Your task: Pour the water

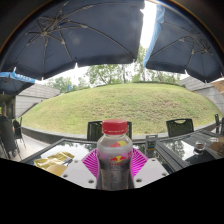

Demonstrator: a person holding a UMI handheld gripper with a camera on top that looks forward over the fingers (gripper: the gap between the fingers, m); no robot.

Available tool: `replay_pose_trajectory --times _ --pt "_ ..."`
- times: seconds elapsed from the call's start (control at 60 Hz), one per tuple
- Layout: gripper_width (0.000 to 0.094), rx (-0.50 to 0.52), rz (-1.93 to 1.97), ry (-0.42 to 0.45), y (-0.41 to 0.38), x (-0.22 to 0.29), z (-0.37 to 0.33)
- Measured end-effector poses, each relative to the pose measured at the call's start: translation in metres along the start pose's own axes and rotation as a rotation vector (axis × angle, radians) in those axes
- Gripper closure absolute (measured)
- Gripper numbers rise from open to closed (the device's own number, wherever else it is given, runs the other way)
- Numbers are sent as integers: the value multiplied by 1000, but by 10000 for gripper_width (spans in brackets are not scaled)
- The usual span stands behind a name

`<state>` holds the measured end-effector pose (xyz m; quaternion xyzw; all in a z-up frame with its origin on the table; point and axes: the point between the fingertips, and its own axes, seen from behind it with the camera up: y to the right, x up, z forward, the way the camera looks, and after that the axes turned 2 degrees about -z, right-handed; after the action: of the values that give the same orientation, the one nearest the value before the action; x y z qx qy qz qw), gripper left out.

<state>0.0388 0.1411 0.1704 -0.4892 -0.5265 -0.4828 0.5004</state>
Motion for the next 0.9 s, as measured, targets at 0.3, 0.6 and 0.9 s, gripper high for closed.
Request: replay_pose_trajectory --times 0.3,0.6,0.9 --pt "581 44 -25 -83 8 -70 7" --pt "316 46 -74 -113 13 -75 -2" --pt "90 40 -164 -121 8 -51 -95"
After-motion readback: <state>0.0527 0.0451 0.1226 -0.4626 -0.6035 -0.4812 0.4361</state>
